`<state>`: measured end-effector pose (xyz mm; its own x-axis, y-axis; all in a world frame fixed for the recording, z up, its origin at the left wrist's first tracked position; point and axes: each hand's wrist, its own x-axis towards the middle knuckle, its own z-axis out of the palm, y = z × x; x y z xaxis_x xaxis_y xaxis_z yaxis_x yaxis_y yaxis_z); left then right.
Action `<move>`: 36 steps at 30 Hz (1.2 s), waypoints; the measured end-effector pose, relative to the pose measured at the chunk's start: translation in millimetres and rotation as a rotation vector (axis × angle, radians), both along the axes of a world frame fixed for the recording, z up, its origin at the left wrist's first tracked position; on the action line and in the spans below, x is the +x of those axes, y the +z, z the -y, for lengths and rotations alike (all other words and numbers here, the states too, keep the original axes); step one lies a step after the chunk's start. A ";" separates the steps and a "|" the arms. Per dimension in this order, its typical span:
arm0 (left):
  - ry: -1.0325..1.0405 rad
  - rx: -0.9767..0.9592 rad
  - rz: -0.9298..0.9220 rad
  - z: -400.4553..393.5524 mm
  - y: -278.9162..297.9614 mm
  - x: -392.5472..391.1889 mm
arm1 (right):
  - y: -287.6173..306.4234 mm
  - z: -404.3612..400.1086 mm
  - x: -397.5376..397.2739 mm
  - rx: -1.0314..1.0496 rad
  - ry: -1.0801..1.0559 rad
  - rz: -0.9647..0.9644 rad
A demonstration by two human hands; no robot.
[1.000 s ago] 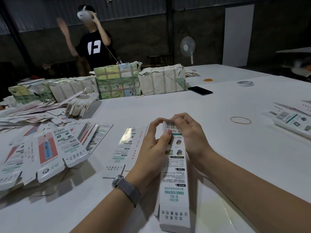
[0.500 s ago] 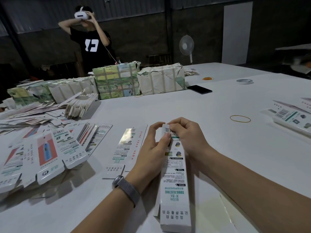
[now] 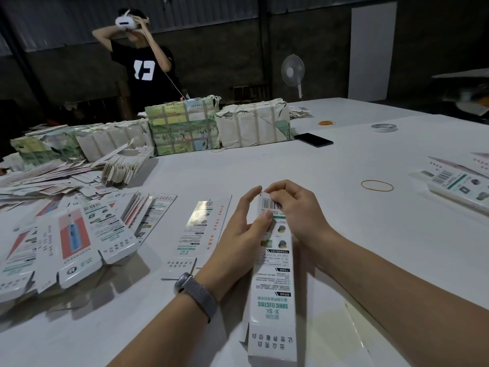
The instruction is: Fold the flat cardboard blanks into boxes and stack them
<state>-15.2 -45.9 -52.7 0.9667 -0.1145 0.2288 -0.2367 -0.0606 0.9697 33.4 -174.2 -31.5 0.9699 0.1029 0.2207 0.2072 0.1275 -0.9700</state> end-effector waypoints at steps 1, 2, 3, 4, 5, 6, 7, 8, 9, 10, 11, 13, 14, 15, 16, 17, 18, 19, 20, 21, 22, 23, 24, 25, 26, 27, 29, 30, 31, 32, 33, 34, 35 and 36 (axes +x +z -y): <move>0.000 0.009 0.002 0.0 0.0 0.0 | 0.4 0.3 0.1 0.002 0.003 0.002; 0.001 0.013 0.004 0.1 -0.2 0.0 | 0.7 0.5 0.1 0.002 0.007 0.004; 0.003 0.012 0.005 0.1 -0.4 0.1 | 1.0 0.6 0.0 0.001 0.010 0.007; 0.005 0.010 0.005 0.0 -0.5 0.1 | 1.3 0.6 -0.1 -0.003 0.014 0.009; 0.006 0.011 0.005 0.1 -0.5 0.0 | 1.6 0.6 -0.1 -0.006 0.017 0.011; 0.009 0.014 0.002 0.4 -0.2 -0.1 | 1.8 0.8 -0.2 -0.002 0.019 0.008; 0.012 0.018 0.000 0.7 0.4 -0.6 | 2.1 0.9 -0.2 0.012 0.024 0.000; 0.017 0.024 -0.001 1.1 0.8 -1.1 | 2.2 0.8 -0.1 0.031 0.031 -0.011; 0.024 0.029 -0.001 1.5 1.1 -1.6 | 1.9 0.5 -0.2 0.050 0.039 -0.023; 0.034 0.031 0.001 1.8 1.4 -2.1 | 1.6 0.2 -0.7 0.068 0.048 -0.035; 0.044 0.027 0.006 2.3 1.8 -2.4 | 1.1 -0.6 -1.5 0.087 0.061 -0.045; 0.069 0.009 0.028 3.4 3.0 -2.7 | -0.8 -2.1 -4.0 0.124 0.091 -0.054; 0.089 0.001 0.042 3.4 4.0 -2.7 | -2.0 -2.8 -5.1 0.139 0.101 -0.054; 0.112 -0.009 0.055 3.5 5.2 -2.5 | -3.2 -3.2 -5.8 0.136 0.104 -0.047; 0.131 -0.022 0.063 3.3 6.4 -2.7 | -3.9 -3.5 -6.2 0.109 0.103 -0.035; 0.148 -0.037 0.068 2.7 7.5 -2.7 | -4.5 -3.9 -6.2 0.070 0.106 -0.022; 0.163 -0.049 0.071 1.9 8.2 -2.7 | -5.0 -4.7 -6.3 0.045 0.118 -0.016; 0.176 -0.056 0.073 1.1 8.6 -2.7 | -5.4 -5.9 -6.8 0.042 0.138 -0.019; 0.189 -0.060 0.077 0.2 8.7 -2.7 | -5.9 -6.9 -7.6 0.052 0.159 -0.025; 0.202 -0.063 0.081 0.0 8.5 -2.2 | -6.3 -7.8 -7.9 0.062 0.170 -0.029; 0.214 -0.065 0.084 -0.2 7.9 -1.6 | -6.4 -7.9 -8.3 0.072 0.172 -0.030; 0.223 -0.067 0.085 0.3 7.1 -0.8 | -6.4 -7.5 -8.1 0.086 0.172 -0.032; 0.226 -0.070 0.084 0.9 6.3 0.0 | -6.3 -6.7 -7.3 0.107 0.171 -0.037; 0.224 -0.072 0.084 1.6 5.4 0.8 | -6.2 -5.4 -6.5 0.130 0.167 -0.044; 0.220 -0.072 0.087 1.9 4.6 1.2 | -6.0 -4.2 -5.6 0.148 0.162 -0.051; 0.214 -0.070 0.093 2.0 4.1 1.4 | -6.1 -3.1 -4.7 0.160 0.158 -0.056; 0.198 -0.066 0.101 1.4 3.3 1.4 | -6.8 -2.1 -3.6 0.171 0.159 -0.063; 0.191 -0.070 0.098 1.1 3.2 1.6 | -7.0 -2.0 -2.9 0.176 0.159 -0.066; 0.187 -0.075 0.092 1.0 3.1 1.9 | -7.1 -2.1 -2.2 0.177 0.155 -0.066; 0.191 -0.077 0.087 0.7 2.9 2.5 | -7.2 -2.0 -1.3 0.175 0.146 -0.064; 0.199 -0.077 0.086 0.8 2.9 3.4 | -7.5 -2.2 -0.8 0.171 0.140 -0.061; 0.206 -0.079 0.086 0.7 2.8 4.1 | -8.0 -2.5 -0.9 0.168 0.138 -0.056; 0.207 -0.083 0.086 0.5 3.0 4.5 | -8.9 -3.3 -1.7 0.165 0.141 -0.049; 0.203 -0.086 0.086 0.0 3.3 4.8 | -10.0 -4.5 -3.0 0.167 0.145 -0.043</move>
<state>-10.5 -45.9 -49.4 0.9444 0.1036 0.3121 -0.3103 -0.0333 0.9501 30.4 -169.7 -41.5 0.9565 0.2080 0.2048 0.1335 0.3123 -0.9406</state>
